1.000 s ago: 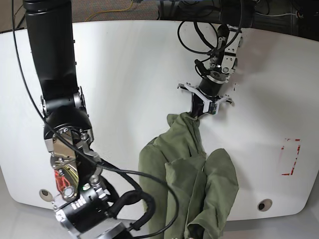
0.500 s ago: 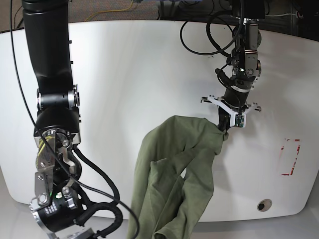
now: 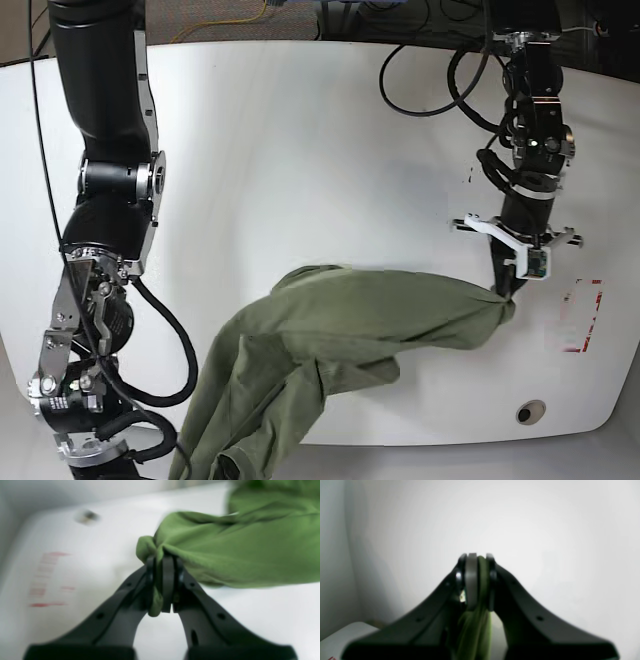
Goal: Layout the t-shirt on the table in an organized manner, then fold the t-shirt properly
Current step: 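Lift the shirt with both grippers, spread apart, and lay it flat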
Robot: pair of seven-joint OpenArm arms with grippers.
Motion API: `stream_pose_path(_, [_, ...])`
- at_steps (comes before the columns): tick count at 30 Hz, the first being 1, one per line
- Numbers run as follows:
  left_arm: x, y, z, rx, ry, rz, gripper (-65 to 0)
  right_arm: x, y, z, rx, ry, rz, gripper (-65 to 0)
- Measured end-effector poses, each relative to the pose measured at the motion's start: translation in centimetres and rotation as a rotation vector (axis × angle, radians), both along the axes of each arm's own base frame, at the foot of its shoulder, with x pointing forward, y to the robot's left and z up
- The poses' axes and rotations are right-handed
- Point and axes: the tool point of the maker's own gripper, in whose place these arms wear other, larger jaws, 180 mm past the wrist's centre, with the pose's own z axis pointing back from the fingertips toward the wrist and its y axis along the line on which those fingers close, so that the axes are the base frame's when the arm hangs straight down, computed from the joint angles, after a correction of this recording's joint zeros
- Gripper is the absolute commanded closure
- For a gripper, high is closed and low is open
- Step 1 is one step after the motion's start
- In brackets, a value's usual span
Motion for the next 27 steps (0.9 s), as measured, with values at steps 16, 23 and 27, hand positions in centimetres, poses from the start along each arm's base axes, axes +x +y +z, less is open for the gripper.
stream_pose_path(16, [1.6,5.2,6.6,0.107,-0.046,0.044,0.0,1.2,-4.8,-0.3,0.020,0.049,-0.084,0.0])
stream_pose_path(23, [2.9,7.1,10.0,0.121,-0.081,0.096,0.0,1.3,-6.2,2.0,0.024,0.031,-0.124,0.0])
stream_pose_path(27, [3.5,8.1,12.5,0.135,-0.107,0.125,0.0,1.8,-7.0,3.0,0.056,0.034,-0.139,0.0])
